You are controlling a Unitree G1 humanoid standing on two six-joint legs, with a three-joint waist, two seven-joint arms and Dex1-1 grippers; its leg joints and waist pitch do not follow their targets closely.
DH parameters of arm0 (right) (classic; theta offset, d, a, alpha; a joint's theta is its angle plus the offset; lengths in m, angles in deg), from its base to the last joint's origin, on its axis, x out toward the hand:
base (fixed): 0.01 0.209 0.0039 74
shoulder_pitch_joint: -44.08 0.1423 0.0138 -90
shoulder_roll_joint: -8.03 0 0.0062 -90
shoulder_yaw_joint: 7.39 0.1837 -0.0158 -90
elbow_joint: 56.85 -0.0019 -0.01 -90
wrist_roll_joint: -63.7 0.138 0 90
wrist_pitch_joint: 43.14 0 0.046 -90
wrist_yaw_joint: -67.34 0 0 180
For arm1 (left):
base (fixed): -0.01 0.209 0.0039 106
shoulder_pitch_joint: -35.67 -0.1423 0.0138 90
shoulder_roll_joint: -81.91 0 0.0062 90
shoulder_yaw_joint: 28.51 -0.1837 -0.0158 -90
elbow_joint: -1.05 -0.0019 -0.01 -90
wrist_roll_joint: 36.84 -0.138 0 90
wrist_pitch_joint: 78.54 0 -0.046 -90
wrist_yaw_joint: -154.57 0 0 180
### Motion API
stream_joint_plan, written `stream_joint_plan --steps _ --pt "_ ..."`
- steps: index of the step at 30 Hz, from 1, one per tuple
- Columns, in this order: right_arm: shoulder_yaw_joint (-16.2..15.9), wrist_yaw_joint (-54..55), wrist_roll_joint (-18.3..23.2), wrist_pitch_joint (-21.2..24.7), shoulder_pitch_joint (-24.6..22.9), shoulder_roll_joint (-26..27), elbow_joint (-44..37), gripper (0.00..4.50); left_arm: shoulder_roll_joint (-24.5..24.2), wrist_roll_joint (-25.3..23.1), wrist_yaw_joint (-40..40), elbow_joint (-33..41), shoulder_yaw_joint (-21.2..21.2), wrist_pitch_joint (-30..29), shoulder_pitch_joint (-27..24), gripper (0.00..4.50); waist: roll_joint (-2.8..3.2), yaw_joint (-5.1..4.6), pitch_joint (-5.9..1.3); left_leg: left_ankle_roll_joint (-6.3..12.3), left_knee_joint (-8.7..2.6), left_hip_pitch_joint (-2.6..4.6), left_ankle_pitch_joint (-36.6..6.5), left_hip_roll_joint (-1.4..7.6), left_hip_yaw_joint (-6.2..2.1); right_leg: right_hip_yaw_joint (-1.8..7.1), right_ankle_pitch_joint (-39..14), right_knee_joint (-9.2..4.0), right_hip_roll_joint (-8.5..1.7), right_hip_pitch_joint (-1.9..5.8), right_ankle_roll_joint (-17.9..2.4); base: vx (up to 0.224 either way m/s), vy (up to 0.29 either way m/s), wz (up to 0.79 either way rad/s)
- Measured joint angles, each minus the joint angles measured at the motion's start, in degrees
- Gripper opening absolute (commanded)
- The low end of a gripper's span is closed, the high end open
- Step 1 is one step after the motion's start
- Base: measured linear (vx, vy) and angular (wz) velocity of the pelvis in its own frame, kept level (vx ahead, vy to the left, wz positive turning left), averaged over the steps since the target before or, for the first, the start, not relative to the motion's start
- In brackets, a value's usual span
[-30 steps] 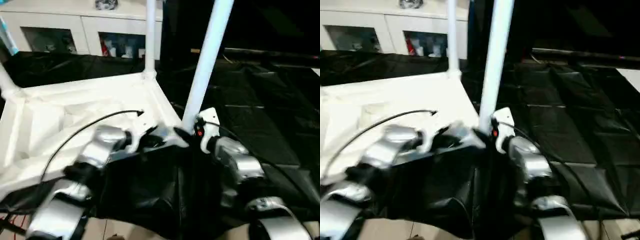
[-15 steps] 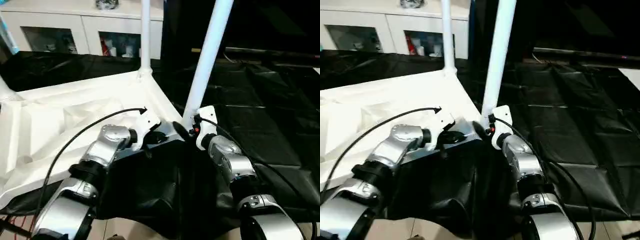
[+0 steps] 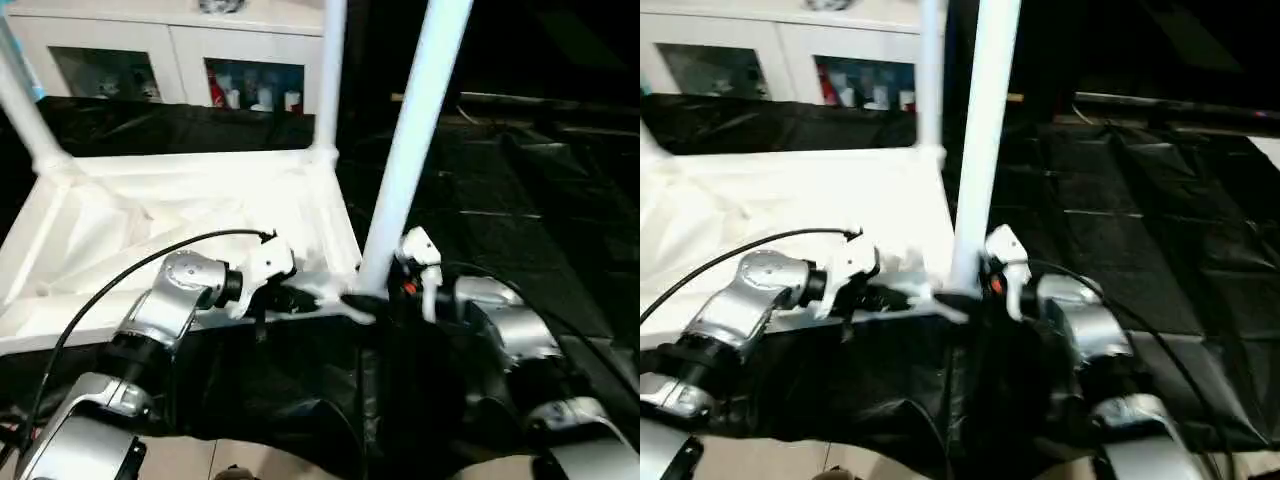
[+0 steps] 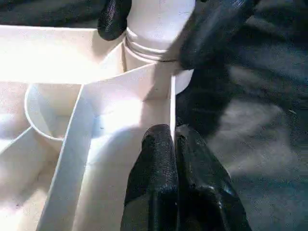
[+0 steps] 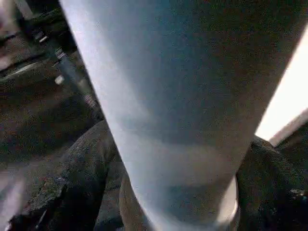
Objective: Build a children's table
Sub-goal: Rotate leg to tighten
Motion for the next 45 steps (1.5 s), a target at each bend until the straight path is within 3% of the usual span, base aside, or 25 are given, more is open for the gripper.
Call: stream_joint_plan --steps 3,14,18,23,27,34,35,45 --pt "-1.17 -3.47 0.39 0.93 -0.7 -1.65 -1.74 3.62 -0.91 0.83 2.02 1.69 -0.36 -0.34 -1.13 0.0 -0.02 0.04 0.0 0.0 0.01 0.0 0.0 0.0 0.0 0.0 -0.03 0.0 0.0 0.0 0.06 0.0 0.0 0.0" --pt "-1.72 -4.64 1.24 3.2 -1.55 -1.47 -3.46 2.68 -1.92 0.93 4.19 3.15 -0.61 -1.35 -1.75 0.0 -0.04 0.06 -0.02 -0.01 0.03 0.0 0.0 0.0 0.0 0.0 -0.1 0.01 0.0 0.01 0.18 0.0 0.0 0.0" --pt "-1.19 -2.79 1.24 3.91 -2.07 -0.96 -3.98 2.61 -1.6 0.82 2.87 3.15 -0.56 -2.08 -1.75 0.0 -0.06 0.04 -0.03 -0.01 0.1 0.07 0.02 0.01 -0.01 0.0 -0.08 0.06 0.0 0.04 0.16 0.0 0.0 0.0" --pt "3.47 11.59 0.33 3.19 -1.06 4.44 0.0 2.58 1.66 -1.08 -5.55 -0.43 1.04 -2.84 -0.22 0.0 -0.16 -0.58 -0.09 -0.02 0.24 0.8 0.03 -0.02 -0.02 0.0 -0.02 0.09 -0.03 0.41 0.14 0.0 0.0 0.0" --pt "7.01 25.45 0.09 2.32 1.46 9.23 4.58 2.57 5.17 -2.16 -13.03 -4.1 1.98 -3.89 1.94 0.0 -0.18 -1.4 -0.1 -0.02 0.26 0.86 0.02 -0.05 -0.06 -0.01 -0.02 -0.02 -0.03 0.49 0.15 0.0 0.0 0.0" --pt "10.75 41.79 -1.71 -1.1 5.11 14.24 10.31 2.57 10.23 -3.66 -21.39 -9.41 2.87 -5.31 5.68 0.0 -0.11 -1.31 -0.14 -0.02 0.19 0.82 0.02 -0.07 -0.06 -0.01 -0.02 -0.04 -0.05 0.52 0.16 0.0 0.0 0.0" --pt "10.75 41.97 -2.08 -1.99 5.14 14.37 10.72 2.92 10.32 -3.67 -21.43 -9.48 2.98 -5.29 5.71 0.0 -0.08 -1.29 -0.16 -0.02 0.17 0.82 0.02 -0.07 -0.06 -0.01 -0.01 -0.04 -0.05 0.53 0.16 0.0 0.0 0.0" --pt "9.29 34.57 -2.29 -3.48 5.24 13.0 11.15 3.8 7.82 -3.64 -17.44 -7.81 2.52 -3.53 4.69 0.0 -0.09 -1.66 -0.16 -0.02 -0.04 0.71 0.01 -0.05 -0.02 0.0 -0.05 -0.05 -0.02 0.32 0.21 0.0 0.0 0.0"
